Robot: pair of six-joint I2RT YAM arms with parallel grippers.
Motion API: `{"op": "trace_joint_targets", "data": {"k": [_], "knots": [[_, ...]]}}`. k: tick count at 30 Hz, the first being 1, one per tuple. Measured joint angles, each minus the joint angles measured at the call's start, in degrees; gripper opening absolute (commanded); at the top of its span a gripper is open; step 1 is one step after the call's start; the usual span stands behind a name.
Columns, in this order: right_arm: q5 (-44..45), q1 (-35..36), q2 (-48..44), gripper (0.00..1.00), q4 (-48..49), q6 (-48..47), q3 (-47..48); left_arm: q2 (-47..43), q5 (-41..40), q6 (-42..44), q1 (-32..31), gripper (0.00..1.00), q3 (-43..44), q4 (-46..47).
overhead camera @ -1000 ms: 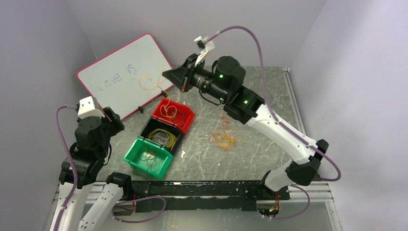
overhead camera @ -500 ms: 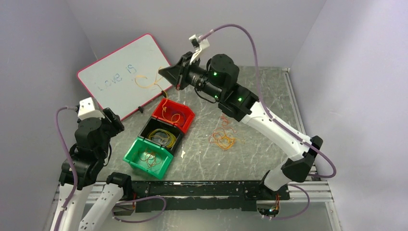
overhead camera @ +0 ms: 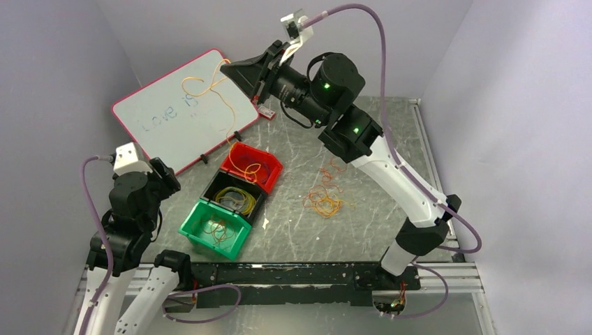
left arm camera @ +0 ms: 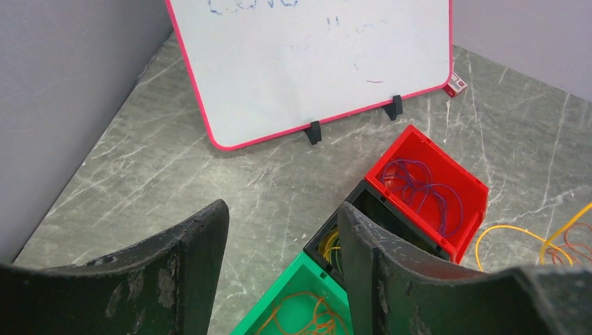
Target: Untangle the cables
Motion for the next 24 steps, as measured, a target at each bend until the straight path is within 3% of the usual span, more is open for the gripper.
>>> {"op": "trace_joint_targets", "data": {"k": [11, 24], "knots": [[-2.3, 0.9, 1.9, 0.0, 0.5, 1.2, -2.8, -0.5, 0.1, 0.0, 0.0, 0.64, -0.7, 0.1], [-4.2, 1.0, -0.3, 0.0, 6.7, 7.9, -30.3, -1.2, 0.5, 0.0, 0.0, 0.63, -0.7, 0.2]]}}
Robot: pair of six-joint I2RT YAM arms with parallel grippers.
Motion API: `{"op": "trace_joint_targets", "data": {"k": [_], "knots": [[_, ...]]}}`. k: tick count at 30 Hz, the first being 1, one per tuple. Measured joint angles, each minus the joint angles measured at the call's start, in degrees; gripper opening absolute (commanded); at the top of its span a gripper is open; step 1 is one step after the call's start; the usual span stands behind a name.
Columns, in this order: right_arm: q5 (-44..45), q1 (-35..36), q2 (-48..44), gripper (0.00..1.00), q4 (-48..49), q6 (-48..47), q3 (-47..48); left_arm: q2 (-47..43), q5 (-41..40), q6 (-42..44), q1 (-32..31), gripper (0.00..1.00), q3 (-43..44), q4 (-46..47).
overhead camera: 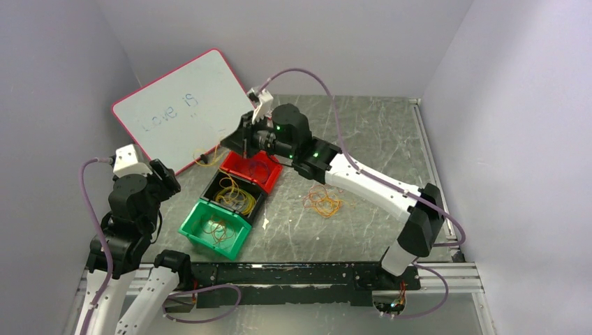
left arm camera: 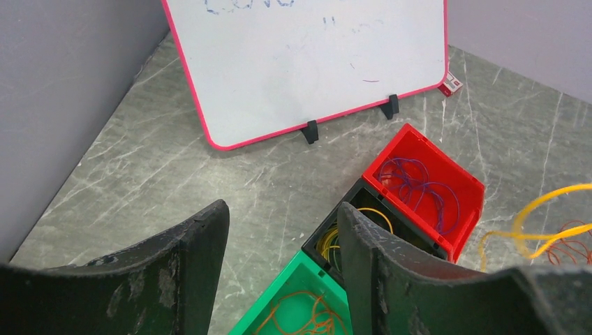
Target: Untangle the cables
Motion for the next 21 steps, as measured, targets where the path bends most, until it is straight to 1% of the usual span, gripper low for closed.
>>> {"op": "trace_joint_targets", "data": {"k": [4, 9, 15, 21], "knots": [[0.2, 0.0, -0.5, 0.0, 0.7, 0.7, -5.7, 0.0, 0.3, 0.0, 0.0, 0.63, 0.0, 0.0], [0.7, 0.0, -0.5, 0.0, 1.4, 0.7, -8.9, 0.0, 0.6, 0.0, 0.0, 0.63, 0.0, 0.0], [3.0, 0.0, -0.2, 0.0, 2.5, -1.6, -8.9, 0.0, 0.6, 0.9, 0.0, 0.62, -0.2, 0.3], [7.2, 0.0, 3.8, 0.0, 2.1, -9.8, -6.5, 0.0, 1.1, 1.8, 0.0, 0.62, -1.2, 0.9]]}}
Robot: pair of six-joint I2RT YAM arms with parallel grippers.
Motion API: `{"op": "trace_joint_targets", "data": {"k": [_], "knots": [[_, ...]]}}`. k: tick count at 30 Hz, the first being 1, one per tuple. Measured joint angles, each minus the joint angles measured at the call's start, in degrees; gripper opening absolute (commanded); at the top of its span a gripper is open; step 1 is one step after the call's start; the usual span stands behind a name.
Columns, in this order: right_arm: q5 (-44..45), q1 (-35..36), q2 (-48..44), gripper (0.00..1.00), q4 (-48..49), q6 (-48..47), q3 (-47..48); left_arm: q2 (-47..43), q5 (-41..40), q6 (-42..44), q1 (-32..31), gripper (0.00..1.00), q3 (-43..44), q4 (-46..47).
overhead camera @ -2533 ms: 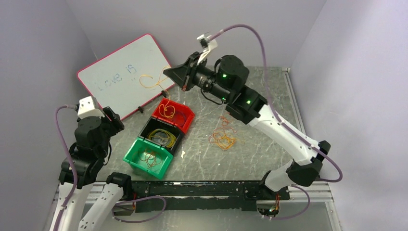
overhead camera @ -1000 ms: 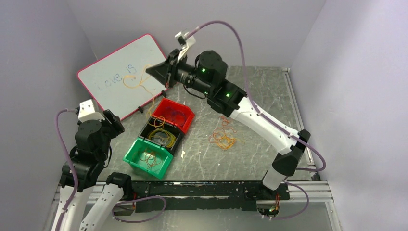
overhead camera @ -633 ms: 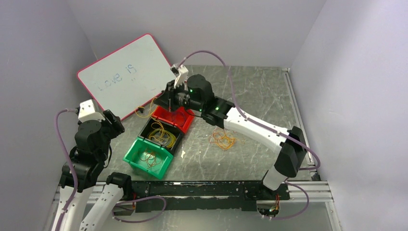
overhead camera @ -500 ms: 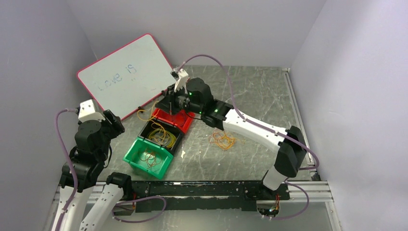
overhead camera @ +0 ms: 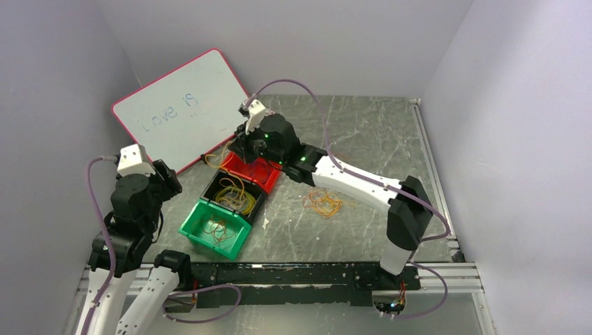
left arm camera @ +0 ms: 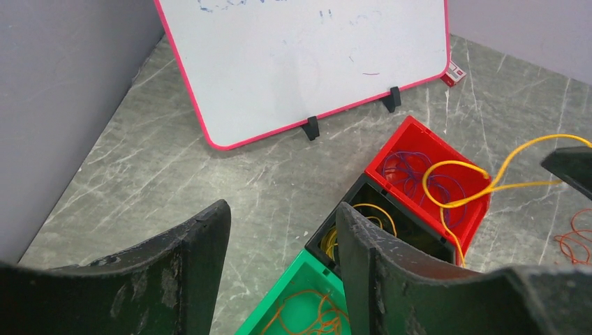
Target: Untangle the cables
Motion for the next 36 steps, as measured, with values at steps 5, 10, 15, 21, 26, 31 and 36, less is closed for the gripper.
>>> {"op": "trace_joint_targets", "data": {"k": [5, 10, 15, 21, 26, 31, 36], "knots": [[1.9, 0.0, 3.8, 0.0, -0.1, -7.5, 1.6, 0.0, 0.4, 0.5, 0.0, 0.61, 0.0, 0.4], [-0.3, 0.0, 5.9, 0.0, -0.1, -12.6, 2.1, 0.0, 0.8, 0.8, 0.0, 0.61, 0.0, 0.4], [-6.7, 0.0, 6.3, 0.0, 0.1, -16.1, 1.4, 0.0, 1.0, 0.8, 0.0, 0.61, -0.2, 0.5], [-12.9, 0.4, 7.7, 0.0, -0.3, -19.6, -0.8, 0.2, 1.2, 1.1, 0.0, 0.61, -0.5, 0.9], [-14.0, 1.7, 10.0, 0.0, -1.0, -21.3, -3.7, 0.3, 1.5, 1.2, 0.0, 0.61, -0.5, 1.3], [-12.8, 2.8, 12.7, 0.0, -2.1, -22.4, -4.6, 0.3, 2.1, 1.6, 0.0, 0.61, -0.5, 1.4], [-9.6, 3.7, 15.4, 0.0, -2.7, -22.9, -4.5, 0.3, 2.5, 1.7, 0.0, 0.61, -0.5, 1.5]]}}
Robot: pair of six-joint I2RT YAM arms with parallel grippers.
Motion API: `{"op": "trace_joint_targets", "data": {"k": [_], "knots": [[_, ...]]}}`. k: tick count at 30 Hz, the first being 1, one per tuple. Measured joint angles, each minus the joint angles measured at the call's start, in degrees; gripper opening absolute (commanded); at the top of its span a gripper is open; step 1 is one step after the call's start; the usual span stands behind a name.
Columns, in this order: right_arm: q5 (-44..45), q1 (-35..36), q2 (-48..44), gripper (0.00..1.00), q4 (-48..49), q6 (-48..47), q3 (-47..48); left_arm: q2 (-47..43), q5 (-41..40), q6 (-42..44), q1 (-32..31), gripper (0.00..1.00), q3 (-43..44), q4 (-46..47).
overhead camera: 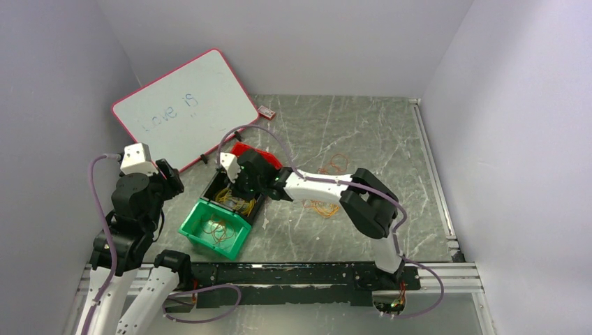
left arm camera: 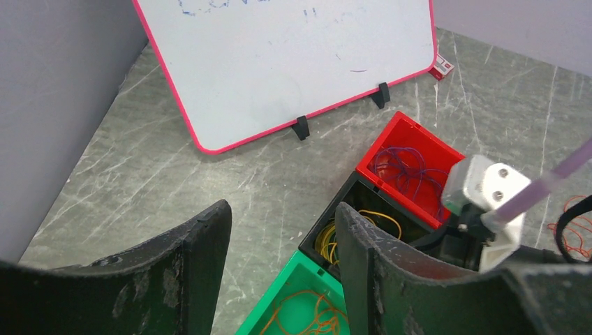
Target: Untangle the cables
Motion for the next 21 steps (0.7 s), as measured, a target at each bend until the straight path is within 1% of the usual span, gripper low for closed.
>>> {"op": "trace_joint_targets", "data": {"k": [3, 6, 9, 14, 18, 21], "knots": [[2.0, 0.3, 1.4, 0.04, -0.9, -0.2, 0.0, 0.0, 0.0, 0.0, 0.0, 0.61, 0.0, 0.0], [3.8, 0.4, 2.3, 0.12, -1.6, -0.1, 0.0, 0.0, 0.1, 0.1, 0.0, 0.61, 0.0, 0.1], [4.7, 0.4, 2.3, 0.22, -2.1, -0.1, 0.1, 0.0, 0.1, 0.1, 0.0, 0.61, 0.0, 0.1], [5.3, 0.4, 2.1, 0.33, -2.2, 0.5, 0.1, 0.0, 0.1, 0.2, 0.0, 0.62, 0.0, 0.1], [5.3, 0.4, 0.5, 0.4, -2.7, 1.2, 0.1, 0.4, 0.6, 0.5, 0.0, 0.63, 0.0, 0.1], [5.3, 0.4, -2.4, 0.44, -3.1, 1.7, 0.0, 1.3, 1.6, 0.8, 0.0, 0.65, 0.0, 0.1]]}}
